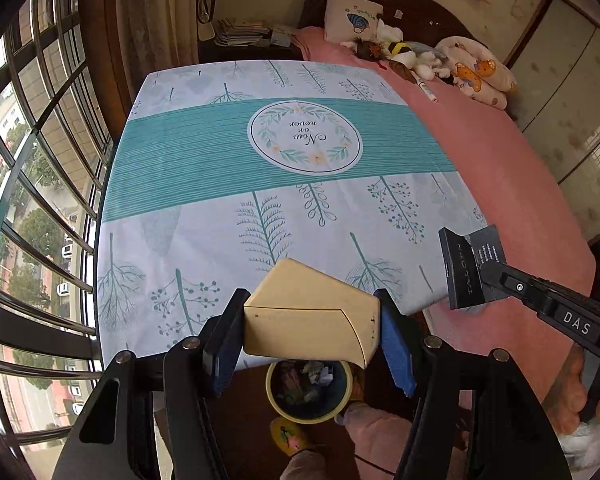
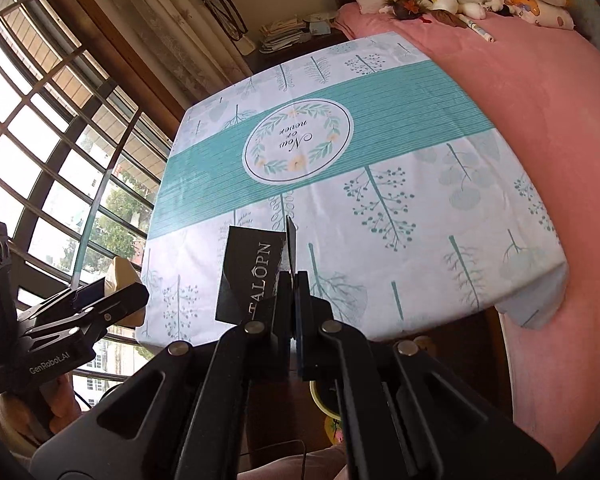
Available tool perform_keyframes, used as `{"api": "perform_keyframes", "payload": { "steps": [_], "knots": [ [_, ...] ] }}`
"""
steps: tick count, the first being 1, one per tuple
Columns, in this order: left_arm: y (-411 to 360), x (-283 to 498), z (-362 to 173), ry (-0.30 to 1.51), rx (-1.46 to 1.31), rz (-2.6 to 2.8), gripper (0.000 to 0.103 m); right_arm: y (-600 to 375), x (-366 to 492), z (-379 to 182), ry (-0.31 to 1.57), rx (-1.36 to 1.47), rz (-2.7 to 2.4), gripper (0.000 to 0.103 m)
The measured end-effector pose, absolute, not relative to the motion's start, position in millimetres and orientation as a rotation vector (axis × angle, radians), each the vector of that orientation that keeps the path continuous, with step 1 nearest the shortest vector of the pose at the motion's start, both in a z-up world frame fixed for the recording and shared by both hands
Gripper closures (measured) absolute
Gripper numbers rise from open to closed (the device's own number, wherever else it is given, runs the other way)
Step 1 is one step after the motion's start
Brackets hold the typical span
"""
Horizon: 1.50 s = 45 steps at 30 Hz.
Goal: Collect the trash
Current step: 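Lift the cream box and black card and carry them over the bin, then open both tools over the bin to drop the box and card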
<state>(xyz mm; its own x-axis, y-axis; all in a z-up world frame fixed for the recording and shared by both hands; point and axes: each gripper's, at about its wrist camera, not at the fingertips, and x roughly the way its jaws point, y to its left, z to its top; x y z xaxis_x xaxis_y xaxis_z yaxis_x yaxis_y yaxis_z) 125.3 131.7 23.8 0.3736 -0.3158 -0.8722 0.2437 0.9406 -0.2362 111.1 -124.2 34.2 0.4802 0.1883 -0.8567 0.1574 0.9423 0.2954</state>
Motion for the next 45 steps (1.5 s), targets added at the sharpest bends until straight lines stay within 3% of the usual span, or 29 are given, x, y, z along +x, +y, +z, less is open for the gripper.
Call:
{"api": "perform_keyframes", "payload": {
  "steps": [9, 19, 33, 45],
  "knots": [
    [134, 70, -1, 1.172, -0.078, -0.353, 0.041, -106, 59, 21, 1.154, 0.304, 0.020, 0.103],
    [111, 29, -52, 1.260, -0.118, -0.296, 0.041, -113, 12, -31, 1.247, 0.309, 0.055, 0.103],
    [44, -14, -214, 1.352, -0.061, -0.248, 0.041, -148, -50, -195, 1.361, 0.335, 0.002, 0.103],
    [18, 0, -376, 1.381, -0.028, -0.201, 0.041, -169, -44, -362, 1.376, 0.301, -0.029, 0.103]
  ]
}}
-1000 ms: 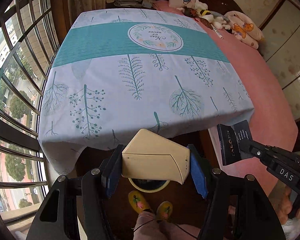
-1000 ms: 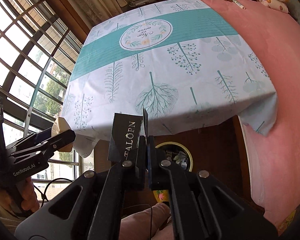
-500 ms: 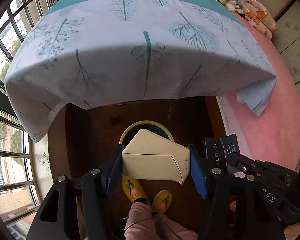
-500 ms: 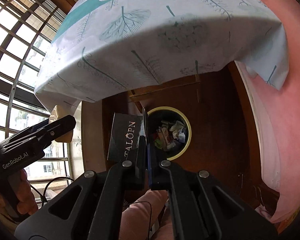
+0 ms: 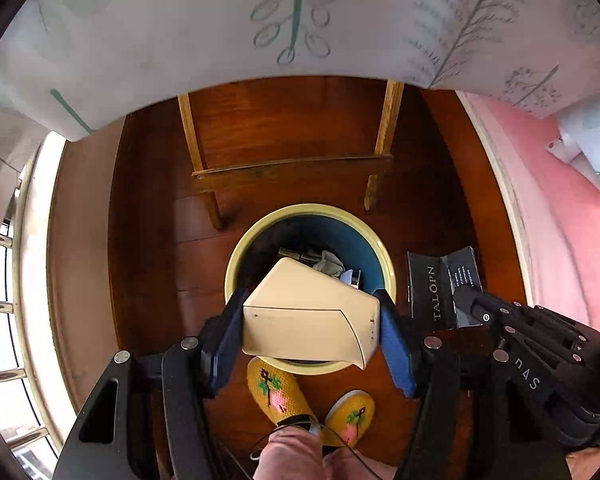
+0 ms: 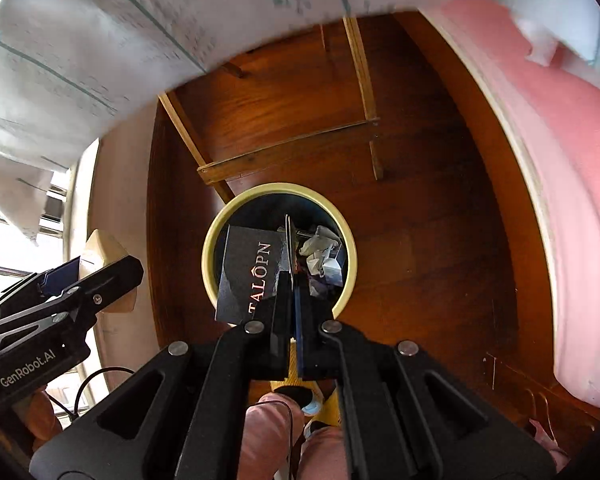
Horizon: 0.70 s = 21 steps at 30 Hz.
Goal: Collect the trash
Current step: 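Open both tools over the bin to drop the box and card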
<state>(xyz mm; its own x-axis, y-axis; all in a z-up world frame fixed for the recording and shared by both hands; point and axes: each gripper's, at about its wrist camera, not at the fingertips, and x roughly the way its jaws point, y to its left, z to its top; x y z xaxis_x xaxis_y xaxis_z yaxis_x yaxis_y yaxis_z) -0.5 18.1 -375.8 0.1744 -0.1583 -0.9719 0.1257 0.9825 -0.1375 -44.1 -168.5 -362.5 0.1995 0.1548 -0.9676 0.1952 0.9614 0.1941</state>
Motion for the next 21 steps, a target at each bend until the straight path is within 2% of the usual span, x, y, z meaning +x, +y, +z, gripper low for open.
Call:
{"api": "perform_keyframes", "payload": {
  "steps": [3, 4, 6, 8, 9, 10, 11, 12, 13, 17, 21],
  "knots": [
    [19, 3, -406, 1.402, -0.017, -0.211, 0.036, -168, -39, -396, 1.379, 0.303, -0.016, 0.103],
    [20, 4, -413, 1.404, -0.010, -0.209, 0.023, -165, -38, -406, 1.383, 0.305, -0.007, 0.103],
    [22, 5, -424, 1.394, 0.005, -0.194, 0.008, -166, -35, -426, 1.395, 0.318, 0.008, 0.103],
    [27, 7, -431, 1.386, 0.011, -0.185, 0.007, -169, -34, -442, 1.412, 0.326, 0.015, 0.101],
    [30, 7, -434, 1.388, 0.010, -0.185, 0.006, -169, -34, -448, 1.417, 0.328, 0.013, 0.095],
    [31, 9, -436, 1.386, 0.007, -0.183, 0.006, -168, -35, -452, 1.417, 0.333, 0.013, 0.083],
    [34, 9, -438, 1.382, 0.005, -0.182, 0.005, -168, -35, -456, 1.413, 0.343, 0.014, 0.076],
    [38, 8, -438, 1.378, 0.002, -0.183, 0.005, -169, -36, -459, 1.407, 0.358, 0.020, 0.063],
    [42, 8, -439, 1.373, 0.000, -0.183, 0.005, -169, -36, -461, 1.402, 0.372, 0.030, 0.056],
    [52, 8, -434, 1.348, -0.024, -0.173, 0.005, -161, -35, -462, 1.392, 0.349, 0.021, 0.053],
    [58, 6, -414, 1.323, -0.040, -0.167, 0.005, -158, -34, -452, 1.385, 0.342, 0.001, 0.046]
  ]
}}
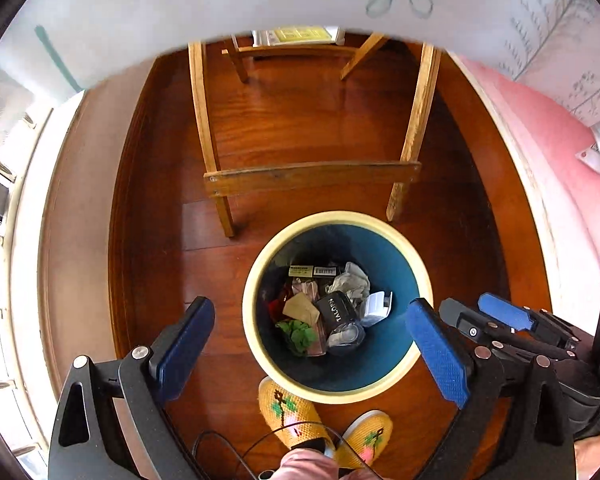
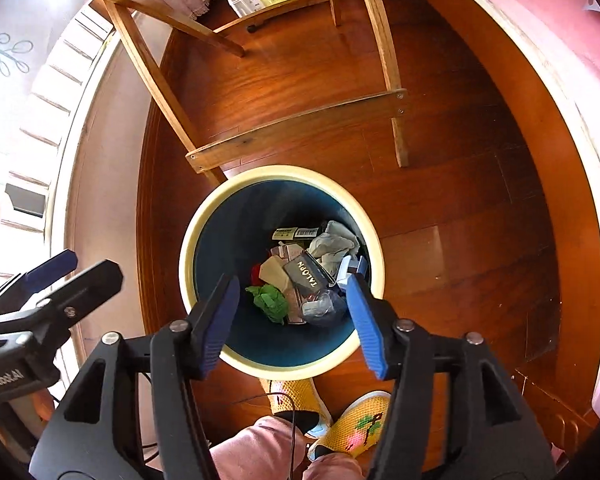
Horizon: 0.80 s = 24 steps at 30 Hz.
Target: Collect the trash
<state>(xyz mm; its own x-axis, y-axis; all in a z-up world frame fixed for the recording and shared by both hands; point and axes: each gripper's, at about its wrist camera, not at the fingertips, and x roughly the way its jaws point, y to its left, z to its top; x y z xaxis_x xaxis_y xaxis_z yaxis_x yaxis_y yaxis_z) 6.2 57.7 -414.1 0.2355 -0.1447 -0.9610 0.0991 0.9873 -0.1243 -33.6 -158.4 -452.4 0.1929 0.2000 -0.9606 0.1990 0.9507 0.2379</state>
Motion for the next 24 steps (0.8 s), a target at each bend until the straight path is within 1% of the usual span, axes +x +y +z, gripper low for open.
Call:
{"api": "perform_keyframes", "payload": {
  "steps": [6, 12, 24],
  "knots": [
    [60, 8, -378, 1.288, -0.030, -0.156, 0.005, -155, -35, -421, 1.367, 0.332, -0.007, 0.042],
    [55, 13, -323, 1.252, -0.011, -0.128, 0.005, -156, -32, -372, 1.346, 0.325, -0.025, 0.040],
    [42, 15, -162, 1.171, 0.005, -0.165, 0.006, -162, -13, -215, 1.257, 0.308, -0.030, 0.038]
  ]
}}
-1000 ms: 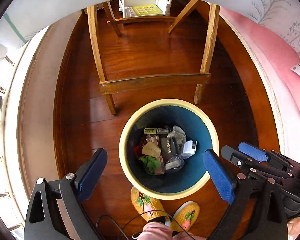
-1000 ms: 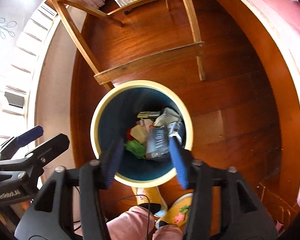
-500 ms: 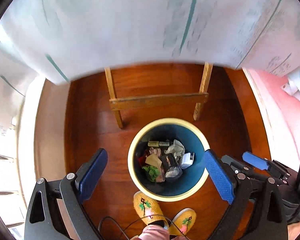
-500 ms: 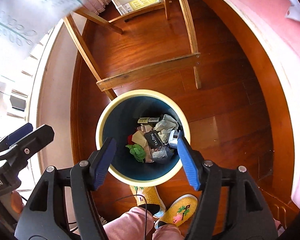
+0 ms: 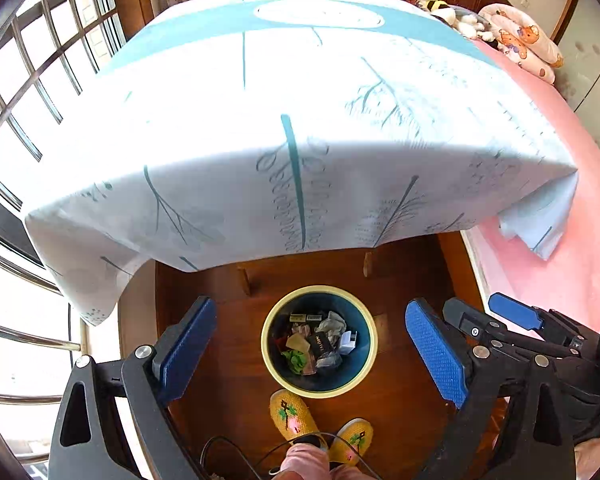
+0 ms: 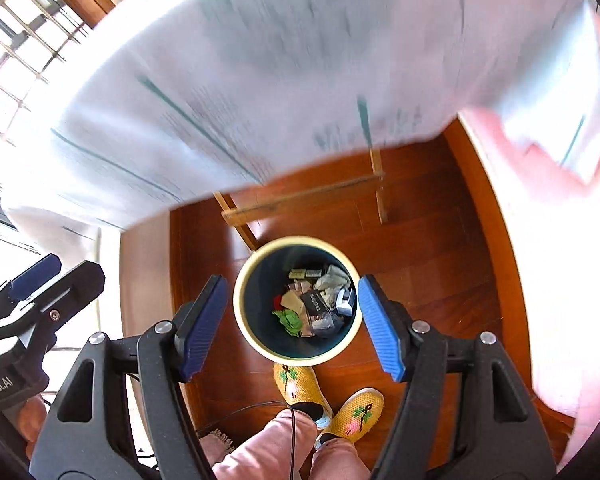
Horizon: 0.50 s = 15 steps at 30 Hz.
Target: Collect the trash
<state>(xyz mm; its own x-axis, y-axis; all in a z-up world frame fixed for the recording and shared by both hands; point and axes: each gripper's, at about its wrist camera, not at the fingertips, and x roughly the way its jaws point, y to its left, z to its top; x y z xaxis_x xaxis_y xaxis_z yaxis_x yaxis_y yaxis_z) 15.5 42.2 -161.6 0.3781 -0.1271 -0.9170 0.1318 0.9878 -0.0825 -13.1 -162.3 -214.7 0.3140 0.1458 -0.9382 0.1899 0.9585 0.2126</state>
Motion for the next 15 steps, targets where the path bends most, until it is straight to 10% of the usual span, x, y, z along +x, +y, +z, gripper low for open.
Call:
{"api": "perform_keyframes", "payload": {
  "steps": [15],
  "knots": [
    [53, 12, -21, 1.126, 0.016, -0.132, 0.009, -147, -3, -55, 1.174, 0.244, 0.009, 0.036]
  ]
}}
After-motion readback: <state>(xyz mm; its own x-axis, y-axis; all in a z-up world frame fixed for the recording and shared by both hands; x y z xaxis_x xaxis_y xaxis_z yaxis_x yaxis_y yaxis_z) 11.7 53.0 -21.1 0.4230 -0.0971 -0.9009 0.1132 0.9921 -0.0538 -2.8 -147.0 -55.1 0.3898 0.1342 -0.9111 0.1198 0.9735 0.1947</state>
